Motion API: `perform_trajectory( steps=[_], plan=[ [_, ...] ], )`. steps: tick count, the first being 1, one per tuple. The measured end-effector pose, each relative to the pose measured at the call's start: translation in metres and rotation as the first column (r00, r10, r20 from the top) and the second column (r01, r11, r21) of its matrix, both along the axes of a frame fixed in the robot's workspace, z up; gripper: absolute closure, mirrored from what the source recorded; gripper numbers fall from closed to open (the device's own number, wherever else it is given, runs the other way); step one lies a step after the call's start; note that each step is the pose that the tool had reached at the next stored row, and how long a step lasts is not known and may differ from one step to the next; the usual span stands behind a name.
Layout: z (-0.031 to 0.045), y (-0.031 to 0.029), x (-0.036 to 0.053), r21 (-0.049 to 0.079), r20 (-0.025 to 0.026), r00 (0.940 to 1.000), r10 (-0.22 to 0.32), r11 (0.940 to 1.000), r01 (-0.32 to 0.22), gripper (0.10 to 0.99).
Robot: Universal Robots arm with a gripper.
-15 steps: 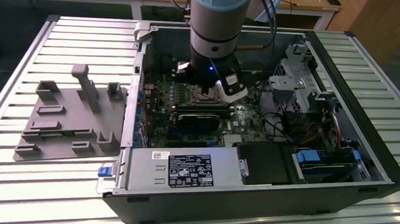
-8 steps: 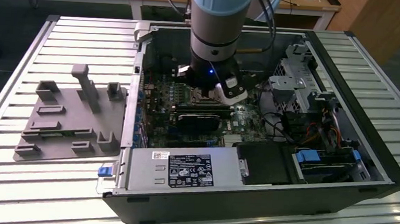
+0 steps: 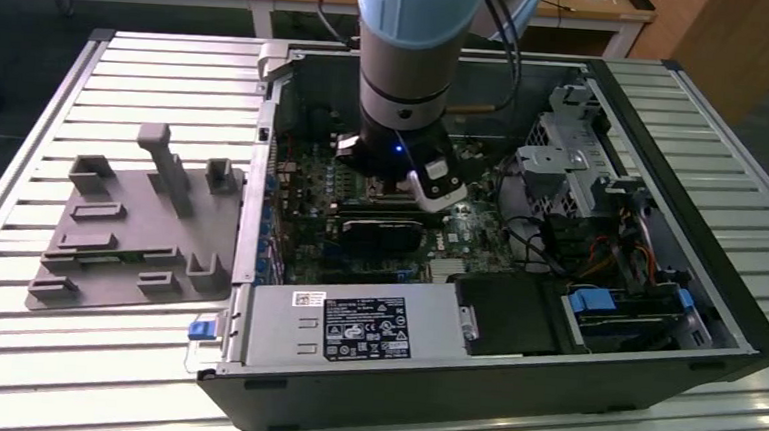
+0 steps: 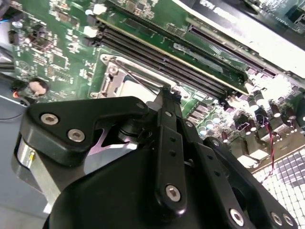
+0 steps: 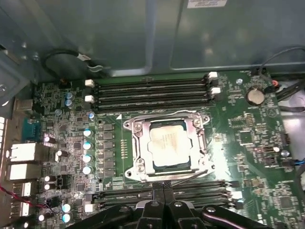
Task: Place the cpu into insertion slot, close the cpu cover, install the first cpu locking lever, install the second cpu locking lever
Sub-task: 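Install the second cpu locking lever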
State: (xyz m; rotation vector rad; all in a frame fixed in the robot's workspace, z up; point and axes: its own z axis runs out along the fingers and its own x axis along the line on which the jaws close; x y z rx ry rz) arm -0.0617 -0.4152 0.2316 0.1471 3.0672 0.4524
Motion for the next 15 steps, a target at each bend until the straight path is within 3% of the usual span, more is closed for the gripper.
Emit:
perform_trajectory(
  steps=[9, 15],
  plan=[
    [-0.0108, 0.0, -0.0064, 0.002, -0.0012, 1.0, 0.0, 1.0, 0.0, 0.984],
    [-0.0155, 0.0, -0.0082, 0.016, -0.0012, 1.0, 0.0, 0.9999, 0.0, 0.984]
  ],
)
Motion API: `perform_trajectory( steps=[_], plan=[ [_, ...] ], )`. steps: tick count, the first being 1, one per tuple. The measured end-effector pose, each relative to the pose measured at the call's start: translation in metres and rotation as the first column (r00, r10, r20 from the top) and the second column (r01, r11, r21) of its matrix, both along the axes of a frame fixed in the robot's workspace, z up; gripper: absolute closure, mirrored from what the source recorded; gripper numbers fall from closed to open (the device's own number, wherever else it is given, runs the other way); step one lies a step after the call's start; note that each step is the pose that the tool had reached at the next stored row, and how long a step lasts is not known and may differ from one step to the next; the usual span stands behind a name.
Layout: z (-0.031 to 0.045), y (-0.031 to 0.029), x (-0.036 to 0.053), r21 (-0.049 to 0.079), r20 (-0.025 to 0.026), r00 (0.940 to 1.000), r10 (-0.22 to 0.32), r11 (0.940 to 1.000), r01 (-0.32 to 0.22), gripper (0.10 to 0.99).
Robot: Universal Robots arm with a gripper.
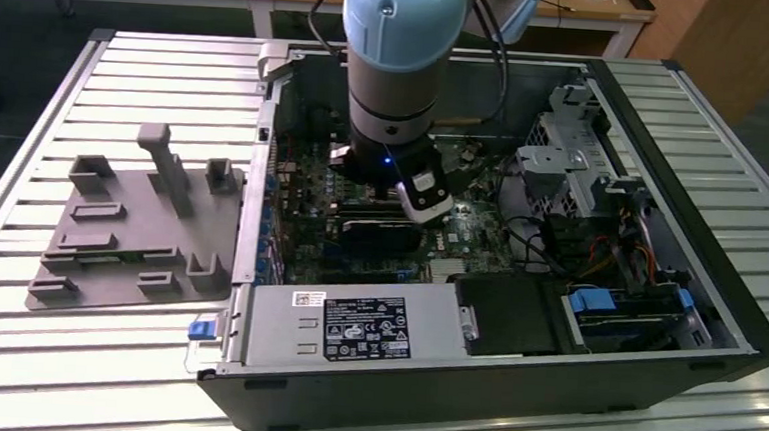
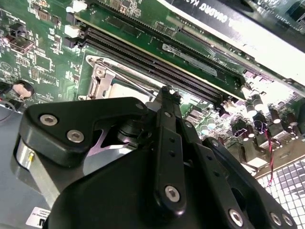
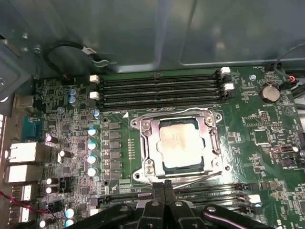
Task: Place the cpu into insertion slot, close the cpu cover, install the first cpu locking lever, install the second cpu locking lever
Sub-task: 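Install the second cpu locking lever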
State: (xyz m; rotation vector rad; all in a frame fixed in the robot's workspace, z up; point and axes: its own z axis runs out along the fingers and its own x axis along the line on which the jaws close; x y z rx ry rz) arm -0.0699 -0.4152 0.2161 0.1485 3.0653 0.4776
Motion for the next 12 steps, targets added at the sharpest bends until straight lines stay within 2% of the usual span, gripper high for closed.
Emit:
perform_trajectory(
  steps=[1, 2, 7, 12],
  plan=[
    [-0.0006, 0.0, -0.0002, 0.002, 0.0001, 1.0, 0.0, 1.0, 0.0, 0.984],
    [-0.0023, -0.0004, -0.0011, 0.012, 0.0, 1.0, 0.0, 0.9999, 0.0, 0.984],
    [-0.0026, -0.0045, -0.0012, 0.013, 0.0, 1.0, 0.0, 0.9999, 0.0, 0.984],
    [-0.0052, -0.0052, -0.0028, 0.015, 0.0, 1.0, 0.0, 0.9999, 0.0, 0.984]
  ],
)
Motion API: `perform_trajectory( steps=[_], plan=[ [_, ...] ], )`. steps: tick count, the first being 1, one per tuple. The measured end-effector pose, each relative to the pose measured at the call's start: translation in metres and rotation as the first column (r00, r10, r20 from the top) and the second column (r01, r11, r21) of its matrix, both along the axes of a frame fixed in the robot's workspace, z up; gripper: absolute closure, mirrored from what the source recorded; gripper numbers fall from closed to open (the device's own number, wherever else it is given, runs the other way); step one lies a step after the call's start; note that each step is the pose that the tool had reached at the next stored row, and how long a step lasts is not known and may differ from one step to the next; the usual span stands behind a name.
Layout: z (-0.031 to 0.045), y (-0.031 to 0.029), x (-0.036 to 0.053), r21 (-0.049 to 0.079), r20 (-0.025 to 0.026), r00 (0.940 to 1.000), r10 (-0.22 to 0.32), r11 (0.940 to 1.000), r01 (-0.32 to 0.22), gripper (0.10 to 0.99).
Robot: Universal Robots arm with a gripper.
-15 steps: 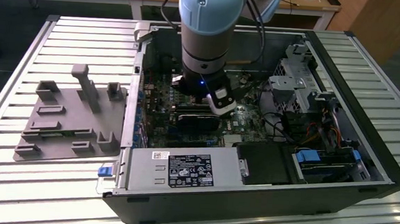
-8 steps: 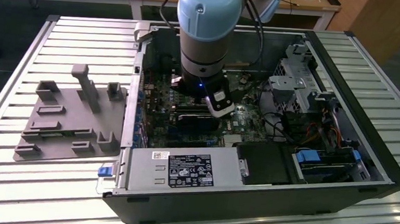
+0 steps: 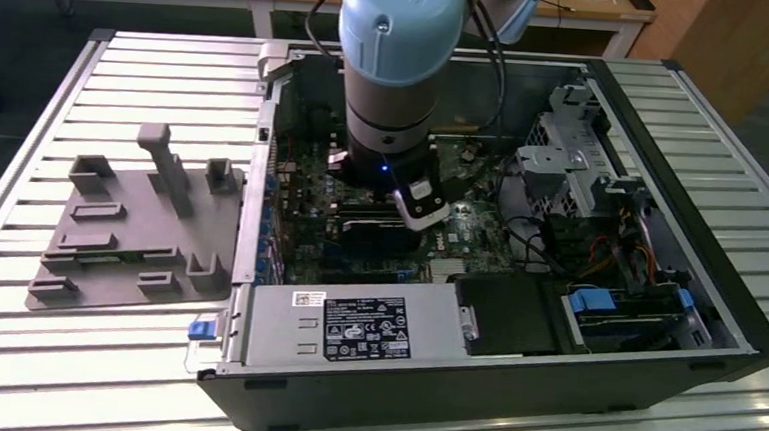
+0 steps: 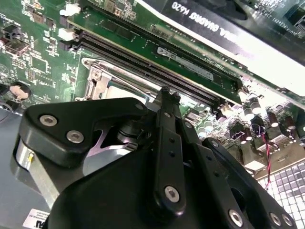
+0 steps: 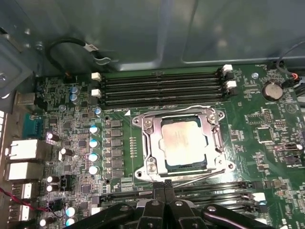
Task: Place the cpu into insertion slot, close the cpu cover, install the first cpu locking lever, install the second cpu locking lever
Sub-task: 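Install the second cpu locking lever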
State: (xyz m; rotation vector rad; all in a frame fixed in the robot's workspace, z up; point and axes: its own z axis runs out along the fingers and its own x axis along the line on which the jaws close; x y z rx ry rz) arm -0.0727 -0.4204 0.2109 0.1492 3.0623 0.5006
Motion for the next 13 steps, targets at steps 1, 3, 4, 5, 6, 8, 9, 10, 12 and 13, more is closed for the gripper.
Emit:
perform_trajectory(
  steps=[1, 3, 4, 5, 6, 8, 9, 10, 12, 13],
  plan=[
    [-0.0011, 0.0, -0.0009, 0.001, 0.0, 1.0, 0.0, 1.0, 0.0, 0.984],
    [-0.0028, 0.0, -0.0028, 0.002, -0.0001, 1.0, 0.0, 1.0, 0.0, 0.984],
    [-0.0035, -0.0001, -0.0037, 0.002, -0.0001, 1.0, 0.0, 1.0, 0.0, 0.984],
    [-0.0042, -0.0001, -0.0046, 0.004, -0.0001, 1.0, 0.0, 1.0, 0.0, 0.984],
    [-0.005, 0.0, -0.0055, 0.005, 0.0, 1.0, 0.0, 1.0, 0.0, 0.984],
    [-0.0066, 0.0, -0.0077, 0.008, 0.0, 1.0, 0.0, 1.0, 0.0, 0.984],
    [-0.0074, 0.0, -0.0087, 0.009, 0.0, 1.0, 0.0, 1.0, 0.0, 0.984],
    [-0.0081, 0.0, -0.0095, 0.01, 0.0001, 1.0, 0.0, 0.9999, 0.0, 0.984],
    [-0.0093, 0.0, -0.011, 0.015, 0.0, 1.0, 0.0, 0.9999, 0.0, 0.984],
    [-0.0098, 0.0, -0.0118, 0.017, 0.0, 1.0, 0.0, 0.9998, 0.0, 0.984]
  ],
)
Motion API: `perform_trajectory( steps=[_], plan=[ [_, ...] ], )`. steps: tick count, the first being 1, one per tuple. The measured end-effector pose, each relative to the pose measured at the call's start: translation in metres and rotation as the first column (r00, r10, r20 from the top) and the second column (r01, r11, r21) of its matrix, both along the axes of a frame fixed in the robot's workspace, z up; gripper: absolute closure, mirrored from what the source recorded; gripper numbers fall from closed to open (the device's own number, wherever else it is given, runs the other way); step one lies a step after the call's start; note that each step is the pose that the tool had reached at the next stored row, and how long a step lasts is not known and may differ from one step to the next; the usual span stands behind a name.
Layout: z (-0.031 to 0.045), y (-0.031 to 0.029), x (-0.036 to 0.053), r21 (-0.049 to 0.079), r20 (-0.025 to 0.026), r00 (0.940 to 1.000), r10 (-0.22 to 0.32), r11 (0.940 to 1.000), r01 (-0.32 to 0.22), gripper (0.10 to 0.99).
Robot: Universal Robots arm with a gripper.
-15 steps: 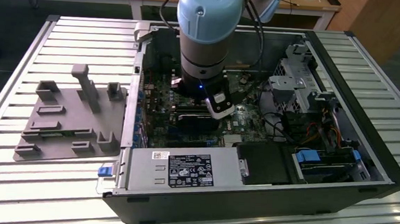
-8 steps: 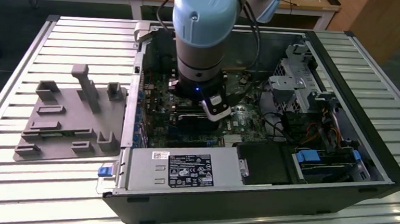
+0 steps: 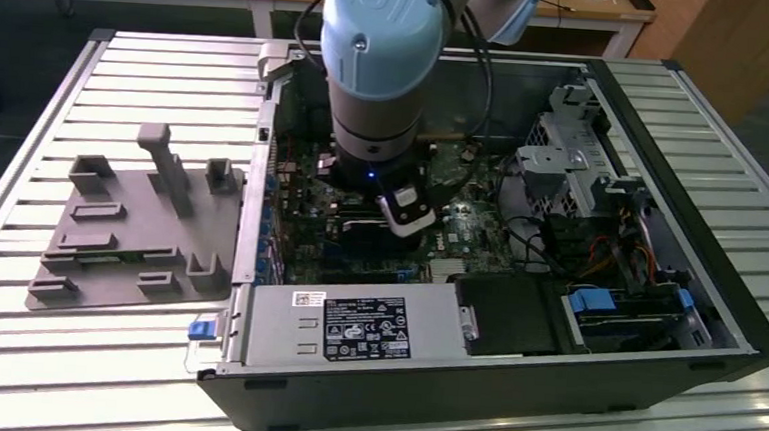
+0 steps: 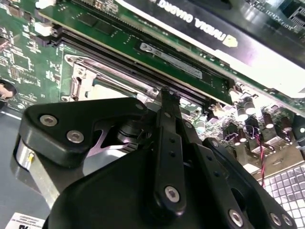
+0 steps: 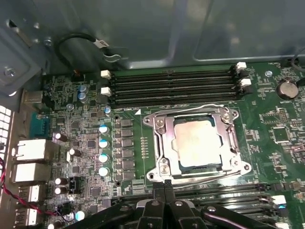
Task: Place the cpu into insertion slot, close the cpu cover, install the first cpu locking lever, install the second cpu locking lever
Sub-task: 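Install the second cpu locking lever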
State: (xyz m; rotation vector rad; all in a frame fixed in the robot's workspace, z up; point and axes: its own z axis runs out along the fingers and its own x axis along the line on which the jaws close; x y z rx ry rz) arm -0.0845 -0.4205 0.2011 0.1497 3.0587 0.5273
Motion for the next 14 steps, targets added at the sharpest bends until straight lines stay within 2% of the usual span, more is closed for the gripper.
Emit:
perform_trajectory(
  steps=[8, 14],
  plan=[
    [-0.0049, 0.0, -0.0045, 0.022, -0.0001, 1.0, 0.0, 0.9998, 0.0, 0.984],
    [-0.0092, 0.0, -0.0052, 0.057, 0.0001, 1.0, 0.0, 0.9984, 0.0, 0.984]
  ],
)
